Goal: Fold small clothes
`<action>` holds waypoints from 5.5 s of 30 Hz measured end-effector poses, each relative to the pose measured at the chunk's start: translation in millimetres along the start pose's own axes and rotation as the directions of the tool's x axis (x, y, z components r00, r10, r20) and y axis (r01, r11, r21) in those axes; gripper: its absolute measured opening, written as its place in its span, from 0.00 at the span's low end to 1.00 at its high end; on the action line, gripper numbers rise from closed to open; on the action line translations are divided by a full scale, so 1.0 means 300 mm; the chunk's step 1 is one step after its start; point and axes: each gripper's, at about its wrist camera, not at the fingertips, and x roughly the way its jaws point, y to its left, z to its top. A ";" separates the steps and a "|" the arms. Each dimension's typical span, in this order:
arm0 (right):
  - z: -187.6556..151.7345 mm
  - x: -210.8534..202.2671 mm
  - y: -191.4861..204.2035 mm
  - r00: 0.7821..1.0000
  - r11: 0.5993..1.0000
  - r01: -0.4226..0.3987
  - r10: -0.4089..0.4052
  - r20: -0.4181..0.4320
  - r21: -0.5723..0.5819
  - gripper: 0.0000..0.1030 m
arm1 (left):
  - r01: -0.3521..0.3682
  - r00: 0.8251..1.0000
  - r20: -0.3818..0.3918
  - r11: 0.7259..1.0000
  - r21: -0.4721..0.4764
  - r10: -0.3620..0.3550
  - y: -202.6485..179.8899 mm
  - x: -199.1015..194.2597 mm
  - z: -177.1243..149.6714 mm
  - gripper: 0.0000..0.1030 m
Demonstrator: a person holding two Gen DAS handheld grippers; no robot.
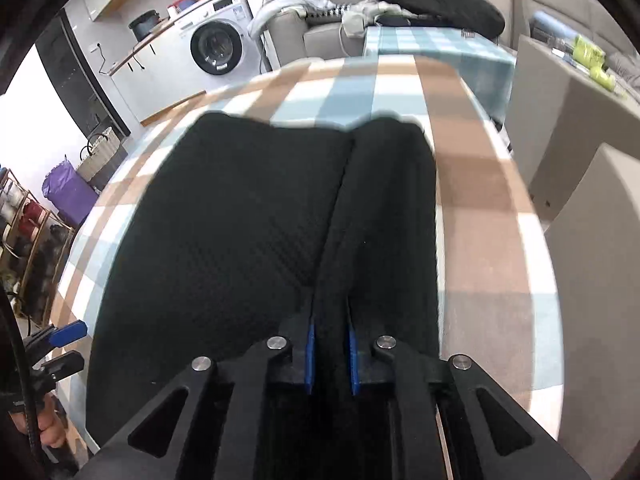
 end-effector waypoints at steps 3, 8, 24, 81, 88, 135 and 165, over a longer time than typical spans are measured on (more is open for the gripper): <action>-0.014 -0.042 -0.003 1.000 1.000 -0.003 0.003 0.010 0.005 0.15 | 0.001 1.000 -0.008 1.000 -0.009 -0.001 0.005 0.010 -0.004 0.59; -0.044 -0.061 -0.066 0.997 0.992 -0.072 0.068 0.038 0.105 0.15 | 0.010 1.000 -0.011 1.000 -0.007 -0.010 0.000 0.026 0.002 0.59; 0.212 0.035 -0.138 0.986 0.969 -0.119 0.090 0.139 0.218 0.05 | -0.036 0.999 -0.001 0.999 -0.012 0.036 0.018 0.008 0.014 0.59; -0.360 -0.136 0.132 0.964 0.946 -0.266 0.261 0.052 0.184 0.07 | -0.144 0.989 0.027 0.986 -0.082 0.147 0.211 0.022 0.093 0.15; -0.372 -0.187 0.130 0.992 0.984 -0.127 0.127 0.012 0.123 0.07 | -0.134 0.988 0.061 0.985 -0.110 0.142 0.270 -0.043 0.085 0.15; -0.437 -0.255 0.143 0.961 0.961 -0.271 0.268 0.069 0.053 0.22 | 0.033 0.999 -0.017 0.965 0.262 -0.030 -0.208 0.033 -0.057 0.56; 0.072 0.029 0.033 0.983 0.973 -0.159 0.140 0.119 0.168 0.18 | 0.136 0.991 -0.054 0.936 0.326 -0.125 -0.307 0.051 -0.076 0.63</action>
